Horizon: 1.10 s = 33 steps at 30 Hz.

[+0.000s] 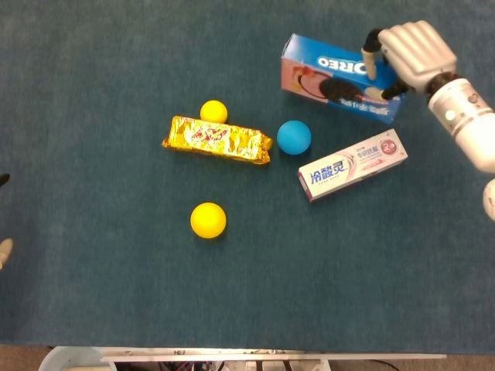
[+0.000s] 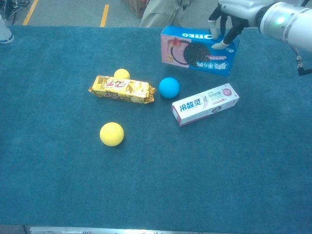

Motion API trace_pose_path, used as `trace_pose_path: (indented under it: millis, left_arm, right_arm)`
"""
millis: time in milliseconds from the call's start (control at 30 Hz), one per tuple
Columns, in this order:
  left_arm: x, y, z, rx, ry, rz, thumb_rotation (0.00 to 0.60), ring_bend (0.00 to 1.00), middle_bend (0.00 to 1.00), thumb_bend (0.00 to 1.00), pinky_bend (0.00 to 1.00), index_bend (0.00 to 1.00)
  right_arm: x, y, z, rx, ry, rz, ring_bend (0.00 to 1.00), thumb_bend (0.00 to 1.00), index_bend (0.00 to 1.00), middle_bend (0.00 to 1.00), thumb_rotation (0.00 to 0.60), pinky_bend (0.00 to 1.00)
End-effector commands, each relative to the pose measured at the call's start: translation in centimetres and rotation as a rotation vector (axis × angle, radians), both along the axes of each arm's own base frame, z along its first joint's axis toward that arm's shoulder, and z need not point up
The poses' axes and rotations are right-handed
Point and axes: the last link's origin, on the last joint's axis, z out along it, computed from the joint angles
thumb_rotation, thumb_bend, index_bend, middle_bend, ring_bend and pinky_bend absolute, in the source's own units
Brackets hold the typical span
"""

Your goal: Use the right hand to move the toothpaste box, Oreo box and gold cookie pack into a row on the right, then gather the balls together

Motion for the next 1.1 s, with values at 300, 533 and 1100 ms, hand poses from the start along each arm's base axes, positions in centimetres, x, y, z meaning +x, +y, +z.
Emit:
trace_pose_path:
  millis: [300, 533, 1100]
  left_arm:
    - [-0.2, -0.2, 0.2, 0.004, 0.0, 0.005, 0.6, 0.03, 0.18, 0.31, 0.07, 0.08]
    - [0.0, -0.2, 0.1, 0.004, -0.003, -0.003, 0.6, 0.03, 0.18, 0.31, 0.07, 0.08]
    - [0.2, -0.3, 0.2, 0.009, -0.007, -0.01, 0.6, 0.03, 0.18, 0.31, 0.07, 0.08]
  right_arm:
    - [0.5, 1.1, 0.0, 0.081, 0.046, 0.012, 0.22, 0.3, 0.24, 0.28, 0.6, 0.47]
    - [0.6, 1.0, 1.7, 0.049, 0.021, 0.006, 0.17, 0.3, 0.17, 0.22, 0.6, 0.4]
    - [3.9, 3.9, 2.2, 0.074, -0.084, 0.145, 0.16, 0.29, 0.17, 0.27, 0.6, 0.38]
